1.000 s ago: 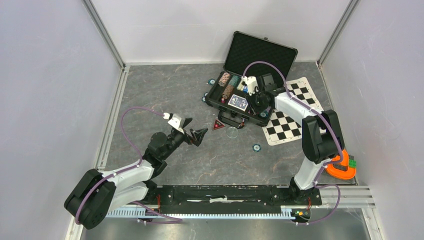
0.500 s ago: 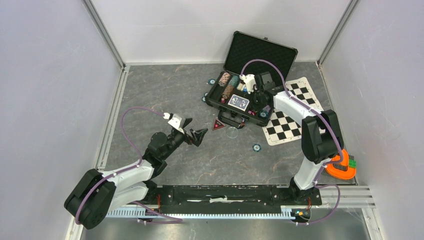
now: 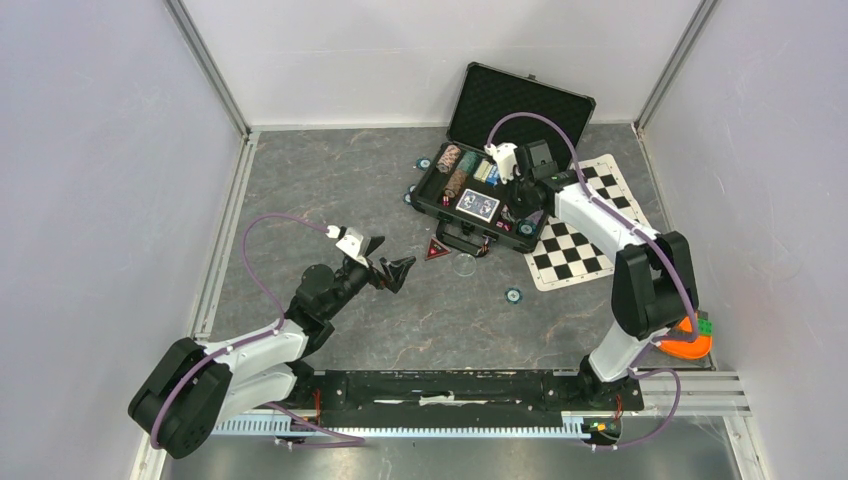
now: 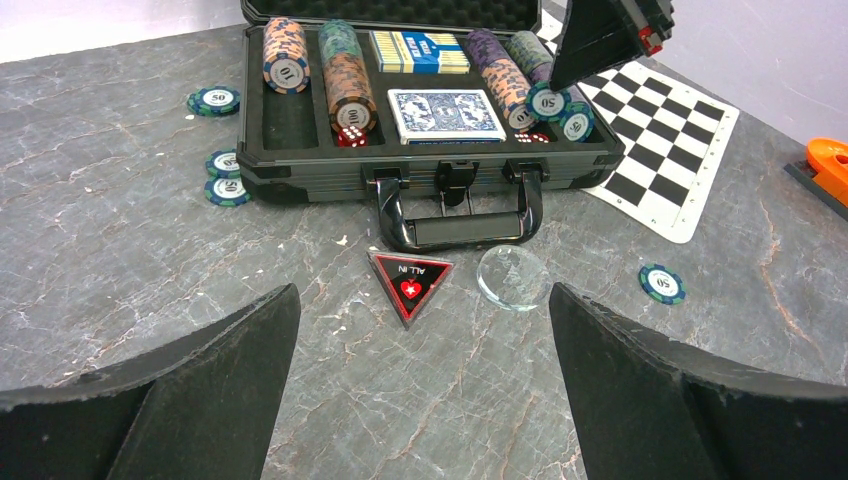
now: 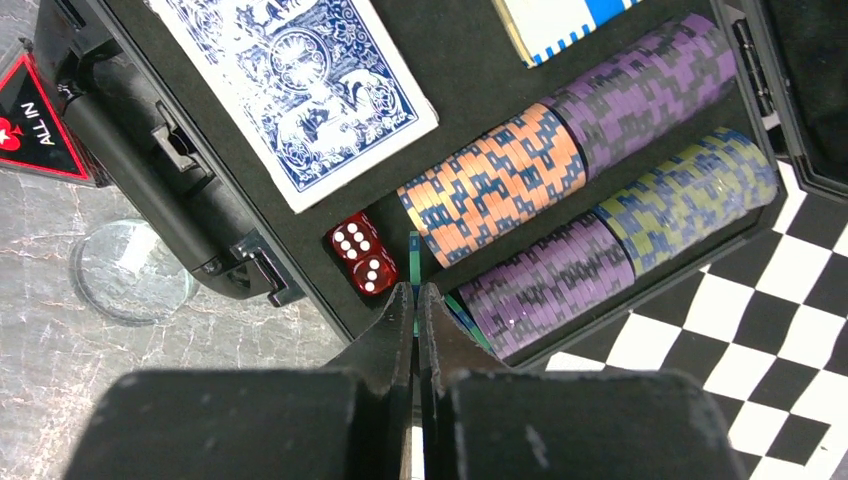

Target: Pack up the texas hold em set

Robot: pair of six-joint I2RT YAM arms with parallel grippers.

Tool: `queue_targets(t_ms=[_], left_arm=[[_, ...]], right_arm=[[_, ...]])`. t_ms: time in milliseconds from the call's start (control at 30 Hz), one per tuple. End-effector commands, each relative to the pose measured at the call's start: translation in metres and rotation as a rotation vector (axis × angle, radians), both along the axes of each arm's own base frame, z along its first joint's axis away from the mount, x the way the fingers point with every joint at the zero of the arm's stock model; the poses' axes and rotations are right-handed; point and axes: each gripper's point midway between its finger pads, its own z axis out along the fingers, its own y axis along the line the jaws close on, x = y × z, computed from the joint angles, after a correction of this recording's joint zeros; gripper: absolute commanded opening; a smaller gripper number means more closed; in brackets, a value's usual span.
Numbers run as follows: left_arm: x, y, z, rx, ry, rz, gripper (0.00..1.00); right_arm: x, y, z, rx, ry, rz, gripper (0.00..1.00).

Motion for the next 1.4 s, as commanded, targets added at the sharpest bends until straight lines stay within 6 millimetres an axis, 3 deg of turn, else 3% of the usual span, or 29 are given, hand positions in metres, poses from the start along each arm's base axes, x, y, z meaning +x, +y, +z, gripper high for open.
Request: queue_targets(t_ms=[0,233,600,833,900,1000,1233,1367], left_arm=[[0.0,0.0,0.011,0.007,-0.062,0.0,1.0],[-0.001,-0.001,0.013,-0.004,-0.062,-0.008,1.0],[-0.002,0.0,0.014,-0.005,-0.068,-0.006,1.0],[-0.001,0.0,0.014,-0.004,-0.069,-0.005,1.0],[-0.001,0.0,0.014,-0.003,-0.069,-0.004,1.0],[-0.001,0.0,0.014,-0.003,-0.068,-0.004,1.0],[-0.001,0.0,0.013,-0.003,-0.063,-0.005,1.0],[0.0,0.0,0.013,-0.006,-0.061,0.0,1.0]], right_arm=[[-0.002,-0.013,0.024,-0.037,-0.048,-0.037,0.0],[-0.02,-0.023,0.015,-0.085,0.025,-0.026,0.0],[-0.017,-0.039,-0.003,-0.188,0.058,-0.065,0.0],[-0.016,-0.034,-0.013,-0.209,0.06,-0.035,0.01],[-0.015,-0.035,-0.014,-0.227,0.059,-0.037,0.05],[-0.015,-0.037,-0.013,-0.245,0.053,-0.045,0.19],[-0.016,-0.044,-0.007,-0.274,0.036,-0.09,0.22],[-0.015,-0.045,0.002,-0.257,0.007,-0.125,0.33]])
